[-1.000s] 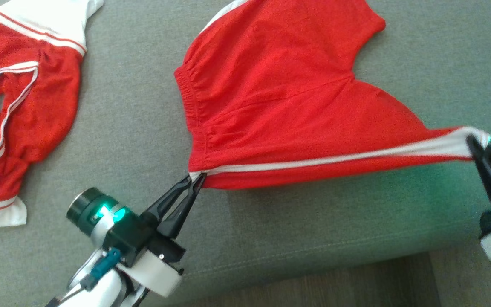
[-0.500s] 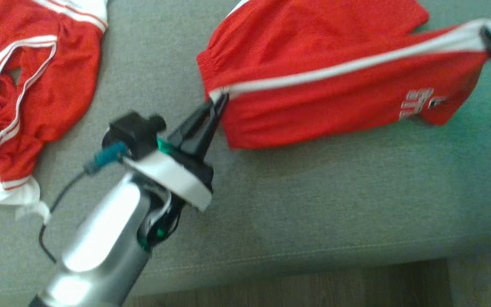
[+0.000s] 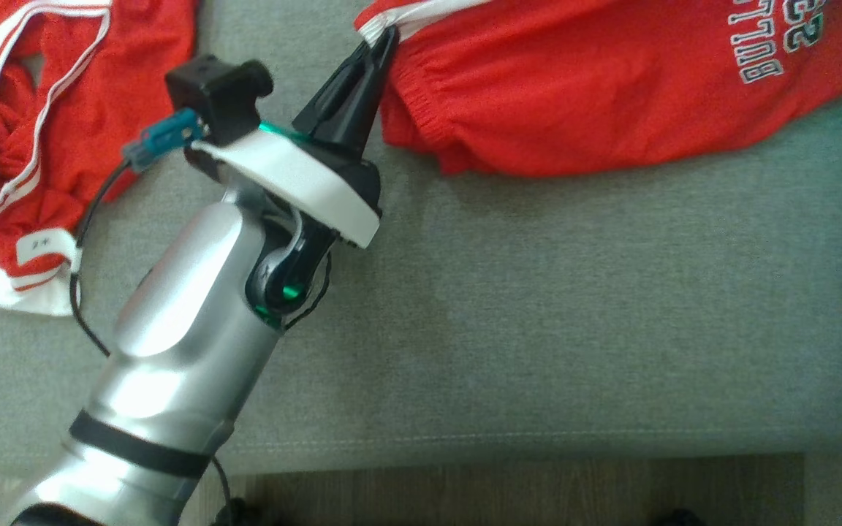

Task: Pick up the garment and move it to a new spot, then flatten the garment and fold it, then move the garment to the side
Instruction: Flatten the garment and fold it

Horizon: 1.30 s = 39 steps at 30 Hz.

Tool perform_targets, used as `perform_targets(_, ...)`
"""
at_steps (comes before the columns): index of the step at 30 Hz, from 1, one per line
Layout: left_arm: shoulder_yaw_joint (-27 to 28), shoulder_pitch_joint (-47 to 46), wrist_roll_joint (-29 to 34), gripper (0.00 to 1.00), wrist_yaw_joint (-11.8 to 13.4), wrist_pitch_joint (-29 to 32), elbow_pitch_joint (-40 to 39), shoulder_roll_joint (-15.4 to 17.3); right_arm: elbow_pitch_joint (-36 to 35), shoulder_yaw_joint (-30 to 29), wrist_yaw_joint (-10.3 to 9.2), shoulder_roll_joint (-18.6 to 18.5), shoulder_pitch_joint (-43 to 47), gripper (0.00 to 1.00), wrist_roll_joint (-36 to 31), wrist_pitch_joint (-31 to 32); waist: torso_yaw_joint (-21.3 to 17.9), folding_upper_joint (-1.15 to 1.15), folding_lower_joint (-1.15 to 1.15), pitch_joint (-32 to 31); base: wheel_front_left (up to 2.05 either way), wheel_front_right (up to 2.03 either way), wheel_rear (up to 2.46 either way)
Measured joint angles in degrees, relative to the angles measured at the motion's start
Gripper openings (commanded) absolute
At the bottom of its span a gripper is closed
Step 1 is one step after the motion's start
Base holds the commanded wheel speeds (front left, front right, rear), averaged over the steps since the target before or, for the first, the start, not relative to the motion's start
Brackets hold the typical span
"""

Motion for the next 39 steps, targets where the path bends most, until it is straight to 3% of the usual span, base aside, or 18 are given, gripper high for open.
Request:
perform_targets(17,-2.0,-6.8,-0.3,0.00,-0.5,-4.3,7.5,-2.7,18.5,15.1,0.00,-0.3,-17.6,0.00,2.9,-8.9,4.5,0.00,0.00,4.6,0.00,0.00,0.00)
perform_targets(18,-2.0,-7.1,-0.2,0.12,-0.5,-4.7,8.0,-2.8,19.4,15.8,0.00,-0.2,-17.9,0.00,3.1,-9.7,4.5,0.00,0.00,4.6,0.00,0.00,0.00)
perform_targets(20,-2.0,-7.6,-0.2,0.42,-0.5,-5.1,9.1,-2.9,21.1,16.7,0.00,0.4,-17.9,0.24,4.2,-10.9,4.5,0.00,0.00,4.4,0.00,0.00,0.00)
perform_targets(21,-2.0,-7.7,-0.1,0.47,-0.5,-5.3,9.5,-2.9,21.9,17.1,0.00,0.8,-17.8,0.36,4.8,-11.6,4.4,0.00,0.00,4.2,0.00,0.00,0.00)
perform_targets(22,-2.0,-7.7,0.1,0.61,-0.5,-5.5,10.0,-2.9,22.7,17.3,0.00,1.2,-17.8,0.74,5.4,-12.6,4.2,0.00,0.00,4.0,0.00,0.00,0.00)
perform_targets(23,-2.0,-7.7,0.3,0.90,-0.5,-5.5,10.5,-2.9,23.2,17.2,0.00,1.4,-17.8,1.00,5.9,-13.9,4.1,0.00,0.00,3.8,0.00,0.00,0.00)
perform_targets(24,-2.0,-7.7,0.4,1.00,-0.5,-5.5,11.0,-3.0,23.8,17.1,0.00,1.6,-17.9,1.00,6.5,-15.3,3.9,0.00,0.00,3.5,0.00,0.00,0.00)
perform_targets(27,-1.7,-7.4,0.7,1.00,-0.3,-5.9,11.6,-2.9,24.4,16.8,-0.01,1.9,-17.8,1.00,8.0,-18.1,3.6,0.00,0.00,2.7,0.00,0.00,0.00)
perform_targets(30,-1.5,-6.2,3.9,1.00,2.0,-6.0,11.2,-2.5,24.6,16.7,-0.41,2.2,-17.6,1.00,10.3,-21.3,3.0,0.00,0.00,1.3,0.00,0.00,0.00)
perform_targets(33,-1.7,-3.8,12.4,1.00,7.9,-6.0,7.5,-0.3,23.6,17.8,-0.41,2.4,-15.9,1.00,11.9,-23.0,2.4,0.00,0.00,-0.3,0.00,0.00,0.00)
perform_targets(39,1.5,7.1,22.6,1.00,18.5,-6.4,-5.1,1.3,25.1,20.0,-0.41,4.2,-7.3,1.00,13.2,-23.1,1.3,0.00,0.00,-4.1,0.00,0.00,0.00)
